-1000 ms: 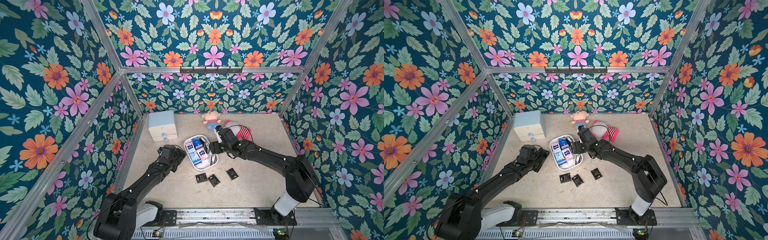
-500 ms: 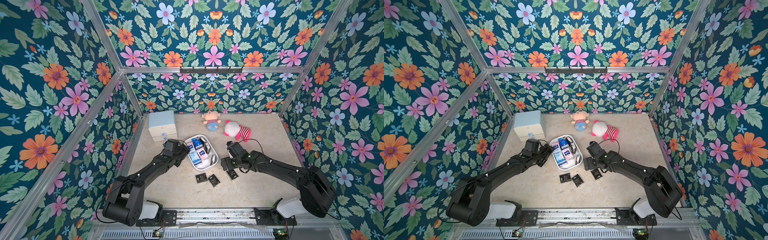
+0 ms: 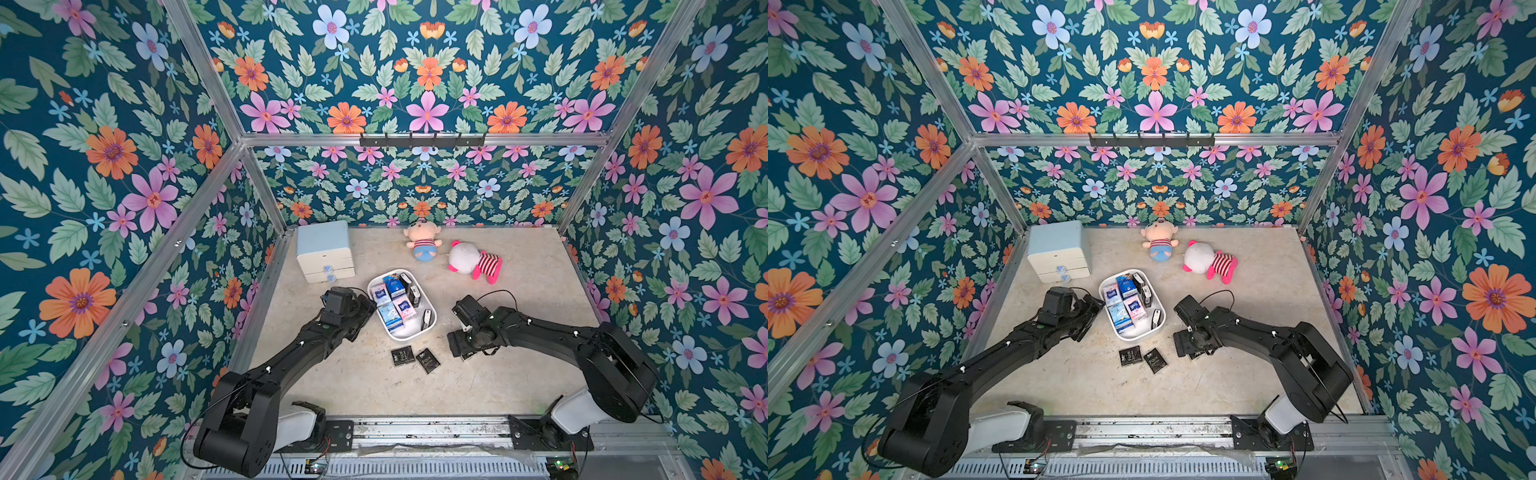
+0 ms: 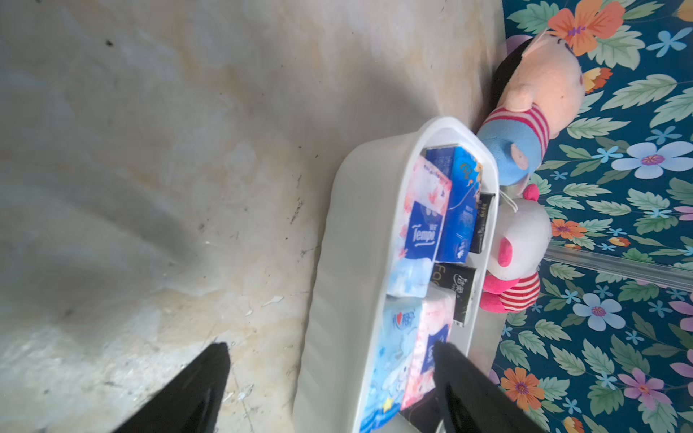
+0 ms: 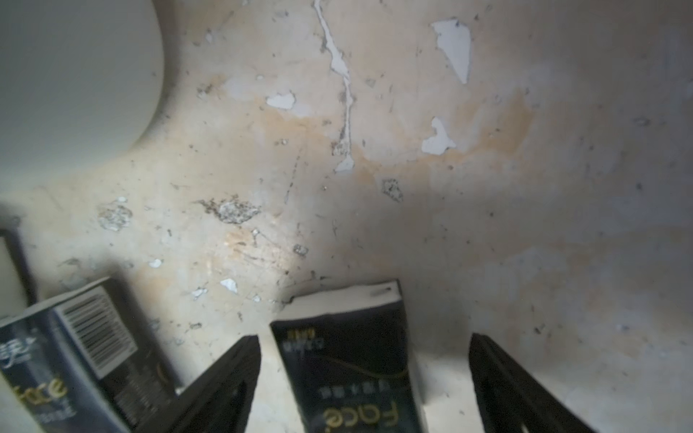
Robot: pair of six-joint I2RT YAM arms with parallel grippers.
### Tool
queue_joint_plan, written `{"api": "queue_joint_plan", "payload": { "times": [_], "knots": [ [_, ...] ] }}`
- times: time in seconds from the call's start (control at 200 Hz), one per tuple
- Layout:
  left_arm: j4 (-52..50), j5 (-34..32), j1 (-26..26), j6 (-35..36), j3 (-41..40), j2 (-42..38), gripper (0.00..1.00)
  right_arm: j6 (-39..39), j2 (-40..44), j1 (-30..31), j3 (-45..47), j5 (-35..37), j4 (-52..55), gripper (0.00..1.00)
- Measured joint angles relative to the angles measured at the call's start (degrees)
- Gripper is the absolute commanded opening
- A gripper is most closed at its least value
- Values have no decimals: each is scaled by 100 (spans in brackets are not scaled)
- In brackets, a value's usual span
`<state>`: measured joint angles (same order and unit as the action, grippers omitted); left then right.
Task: Put the pocket tissues into the storage box
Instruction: Pick up the pocket tissues from the center of the board.
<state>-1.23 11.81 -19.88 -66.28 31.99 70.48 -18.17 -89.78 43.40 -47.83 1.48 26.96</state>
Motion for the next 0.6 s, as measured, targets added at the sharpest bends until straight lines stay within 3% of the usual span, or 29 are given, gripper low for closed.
{"api": "queue_joint_plan", "payload": {
  "times": [0.075, 0.2, 0.245, 0.6],
  "knots": [
    [-15, -9, 0, -63, -61, -96, 90, 0, -92, 7, -7, 42, 0, 80],
    [-61, -81, 0, -83, -186, -291, 91, 7, -188, 4, -52, 216, 20, 54],
    [-94, -125, 0, -94, -229, -352, 91, 4, -212, -2, -66, 284, 20, 49],
    [-210, -120, 22, 24, 122, 120, 91, -83, 68, 9, -603, 518, 339, 45]
  ]
}}
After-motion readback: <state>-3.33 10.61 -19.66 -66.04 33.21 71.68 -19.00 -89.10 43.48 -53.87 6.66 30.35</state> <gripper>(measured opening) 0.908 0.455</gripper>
